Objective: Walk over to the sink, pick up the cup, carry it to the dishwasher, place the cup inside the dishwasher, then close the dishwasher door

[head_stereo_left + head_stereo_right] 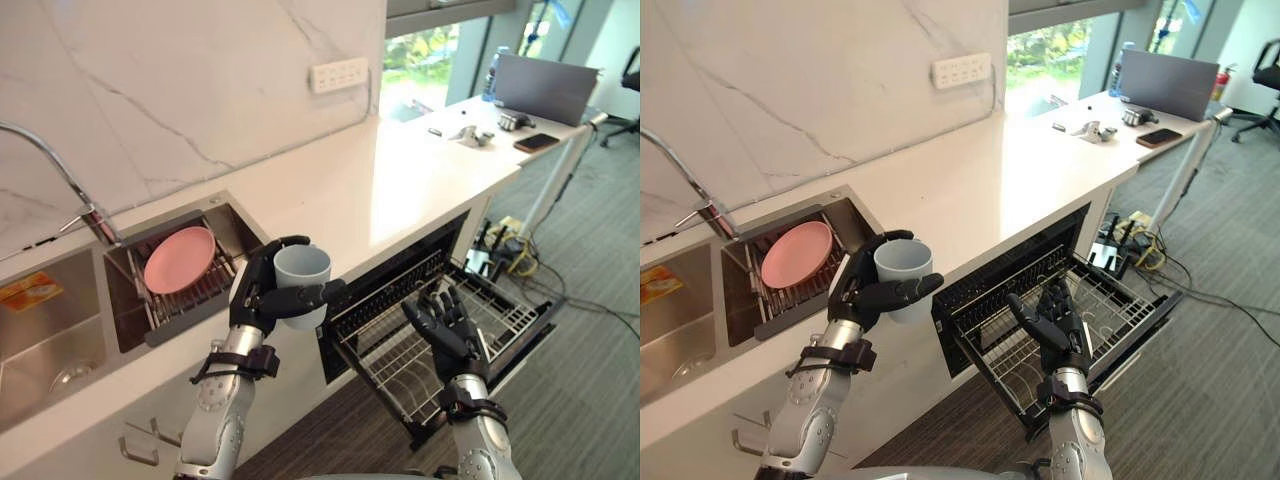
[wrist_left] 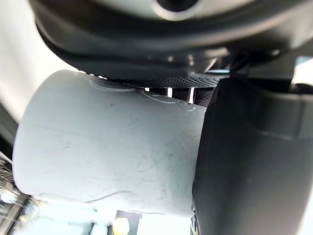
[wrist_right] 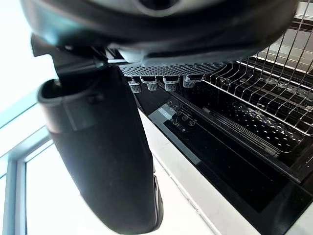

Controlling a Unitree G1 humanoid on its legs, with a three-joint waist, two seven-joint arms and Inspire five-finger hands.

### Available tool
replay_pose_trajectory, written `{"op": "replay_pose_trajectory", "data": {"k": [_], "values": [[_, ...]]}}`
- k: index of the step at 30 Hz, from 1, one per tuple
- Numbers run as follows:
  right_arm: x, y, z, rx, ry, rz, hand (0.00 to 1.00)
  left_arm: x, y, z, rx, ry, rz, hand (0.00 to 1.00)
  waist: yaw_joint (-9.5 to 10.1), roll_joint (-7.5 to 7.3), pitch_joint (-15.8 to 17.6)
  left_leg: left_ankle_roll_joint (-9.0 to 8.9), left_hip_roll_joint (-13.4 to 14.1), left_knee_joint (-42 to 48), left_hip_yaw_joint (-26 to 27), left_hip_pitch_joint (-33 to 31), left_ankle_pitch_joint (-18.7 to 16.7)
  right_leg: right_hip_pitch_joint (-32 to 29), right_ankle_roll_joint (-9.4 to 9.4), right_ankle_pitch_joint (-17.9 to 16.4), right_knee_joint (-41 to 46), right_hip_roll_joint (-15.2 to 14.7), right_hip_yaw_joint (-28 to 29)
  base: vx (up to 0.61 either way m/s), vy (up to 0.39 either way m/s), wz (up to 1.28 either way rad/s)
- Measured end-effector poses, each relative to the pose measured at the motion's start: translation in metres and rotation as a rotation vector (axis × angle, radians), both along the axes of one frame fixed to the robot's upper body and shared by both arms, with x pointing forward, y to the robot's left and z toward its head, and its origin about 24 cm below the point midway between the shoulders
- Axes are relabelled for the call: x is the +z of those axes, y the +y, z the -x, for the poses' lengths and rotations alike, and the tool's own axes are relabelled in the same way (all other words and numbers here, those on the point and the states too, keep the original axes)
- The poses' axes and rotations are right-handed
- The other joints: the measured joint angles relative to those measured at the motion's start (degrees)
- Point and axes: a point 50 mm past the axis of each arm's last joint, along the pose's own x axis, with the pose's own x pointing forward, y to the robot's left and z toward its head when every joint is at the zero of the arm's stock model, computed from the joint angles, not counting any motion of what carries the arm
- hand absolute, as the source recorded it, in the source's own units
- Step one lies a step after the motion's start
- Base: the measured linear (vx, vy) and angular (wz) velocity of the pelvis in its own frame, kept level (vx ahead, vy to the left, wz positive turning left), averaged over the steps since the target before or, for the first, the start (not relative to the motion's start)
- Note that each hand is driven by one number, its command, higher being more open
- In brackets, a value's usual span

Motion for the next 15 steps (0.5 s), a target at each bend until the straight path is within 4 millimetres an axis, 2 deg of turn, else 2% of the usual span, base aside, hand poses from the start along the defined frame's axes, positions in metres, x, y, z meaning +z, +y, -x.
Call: {"op": "replay_pose_trajectory", "data": {"k": [1,2,3,4,5,8,9,11,15], "values": [[0.006,0.001,-0.006,0.010,-0.029,0.001,1.00,0.009,-0.003,-0.004,0.011,-0.036,-0.005,0.00,-0.06,0.33,0.34,0.67,0.27,0.12,2.37,0.64,-0.53,-2.14,-3.29,2.30,1.82,-0.10,-3.06,-0.01,0.181,-1.02],[0.012,0.004,-0.013,0.031,-0.066,0.000,1.00,0.017,-0.003,-0.005,0.032,-0.065,0.010,0.00,-0.11,0.56,0.67,1.15,0.62,0.24,4.62,1.15,-1.07,-3.22,-4.88,5.37,0.99,-0.11,-5.84,-0.02,0.240,-1.13],[0.016,0.006,-0.016,0.044,-0.085,-0.001,1.00,0.020,-0.003,-0.005,0.045,-0.081,0.012,0.00,-0.06,0.57,0.87,1.35,0.84,0.29,5.91,1.37,-1.35,-3.25,-4.81,7.17,-0.45,-0.01,-7.00,-0.04,0.256,-1.28],[0.022,0.012,-0.024,0.080,-0.125,-0.009,1.00,0.026,0.001,-0.005,0.083,-0.111,0.006,0.00,0.22,0.61,1.02,1.71,1.36,0.42,9.16,1.46,-1.94,-2.83,-4.60,11.26,-5.44,0.57,-9.21,-0.07,0.269,-1.45],[0.028,0.018,-0.031,0.118,-0.165,-0.033,1.00,0.030,0.009,-0.004,0.136,-0.136,-0.001,0.00,0.85,0.56,1.22,1.80,2.16,0.59,12.78,1.32,-2.80,-2.56,-5.13,13.95,-10.47,1.34,-11.43,-0.07,0.232,-1.46],[0.039,0.033,-0.043,0.231,-0.228,-0.045,1.00,0.031,0.029,-0.005,0.255,-0.144,-0.004,0.00,1.90,0.02,1.84,1.61,2.48,2.59,18.26,1.05,-5.18,-1.04,-4.52,14.36,-17.26,3.22,-16.32,-0.06,0.064,-1.11],[0.040,0.034,-0.044,0.244,-0.234,-0.044,1.00,0.031,0.031,-0.004,0.269,-0.144,-0.001,0.00,1.74,0.19,1.95,1.62,2.54,2.96,18.30,0.79,-5.37,-0.72,-3.91,14.68,-18.05,3.30,-16.59,-0.02,-0.008,-0.32],[0.041,0.031,-0.044,0.277,-0.235,-0.058,1.00,0.030,0.032,-0.003,0.288,-0.156,0.011,0.00,2.04,0.35,2.02,1.17,3.08,3.44,17.99,0.58,-5.61,-0.55,-1.56,15.24,-18.49,3.97,-16.68,0.02,-0.076,-0.03],[0.048,0.034,-0.051,0.383,-0.288,-0.103,1.00,0.020,0.035,-0.003,0.353,-0.130,0.036,0.00,2.44,0.62,1.92,-0.31,6.52,6.45,17.68,0.15,-6.19,-0.03,-2.01,15.30,-19.42,7.34,-16.35,0.05,-0.126,-0.17]]}}
